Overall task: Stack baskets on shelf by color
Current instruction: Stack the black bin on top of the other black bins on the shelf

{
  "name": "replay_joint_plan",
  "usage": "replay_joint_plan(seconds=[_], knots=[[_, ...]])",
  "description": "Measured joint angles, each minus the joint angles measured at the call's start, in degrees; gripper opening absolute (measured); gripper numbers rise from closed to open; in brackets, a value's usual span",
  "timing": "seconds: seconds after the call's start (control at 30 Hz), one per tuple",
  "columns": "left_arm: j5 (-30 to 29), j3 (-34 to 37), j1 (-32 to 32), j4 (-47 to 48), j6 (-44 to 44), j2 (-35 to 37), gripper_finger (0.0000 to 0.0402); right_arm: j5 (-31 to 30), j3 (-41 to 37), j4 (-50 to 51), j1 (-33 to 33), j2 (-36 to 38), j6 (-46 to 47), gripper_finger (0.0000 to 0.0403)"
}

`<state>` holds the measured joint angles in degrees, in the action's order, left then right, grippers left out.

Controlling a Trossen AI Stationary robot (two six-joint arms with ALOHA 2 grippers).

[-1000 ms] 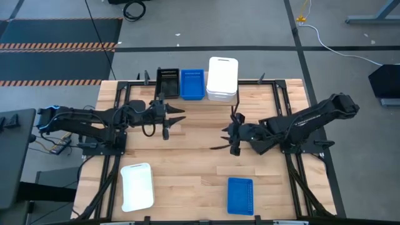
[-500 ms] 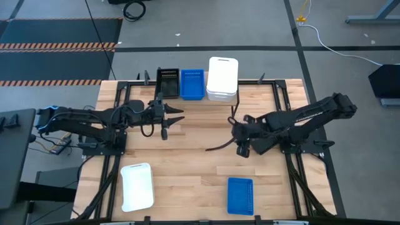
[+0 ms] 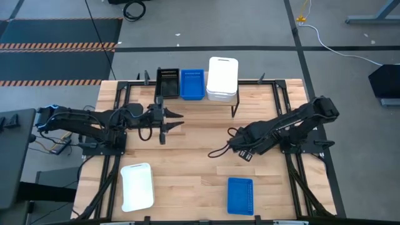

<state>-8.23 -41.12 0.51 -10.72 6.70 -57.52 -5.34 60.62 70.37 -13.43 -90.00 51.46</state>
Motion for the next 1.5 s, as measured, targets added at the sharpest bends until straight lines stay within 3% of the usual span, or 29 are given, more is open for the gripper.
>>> replay_joint_plan(seconds=[0.4, 0.6, 0.87, 1.07, 1.2, 1.5], knots=[[-0.1, 0.0, 0.1, 0.0, 0.0, 0.0, 0.0117, 0.8, -4.5, -2.9, -1.2, 0.0, 4.3, 0.0218], [-0.1, 0.0, 0.1, 0.0, 0.0, 0.0, 0.0117, 4.0, -9.0, -12.7, -1.2, 0.0, 3.3, 0.0231], [-0.1, 0.0, 0.1, -0.1, 0.0, 0.0, 0.0117, 3.8, -12.3, -25.8, -1.2, 0.0, -2.0, 0.0169], [-0.1, 0.0, 0.1, -0.2, 0.0, 0.0, 0.0117, 0.6, -10.0, -38.1, -2.1, 0.0, -19.6, 0.0120], [-0.1, 0.0, 0.1, -0.2, 0.0, 0.0, 0.0117, -3.5, -7.7, -42.3, -3.7, 0.0, -31.0, 0.0114], [-0.1, 0.0, 0.1, 0.1, 0.0, 0.0, 0.0117, -4.1, -3.3, -40.0, -4.2, 0.0, -31.1, 0.0116]])
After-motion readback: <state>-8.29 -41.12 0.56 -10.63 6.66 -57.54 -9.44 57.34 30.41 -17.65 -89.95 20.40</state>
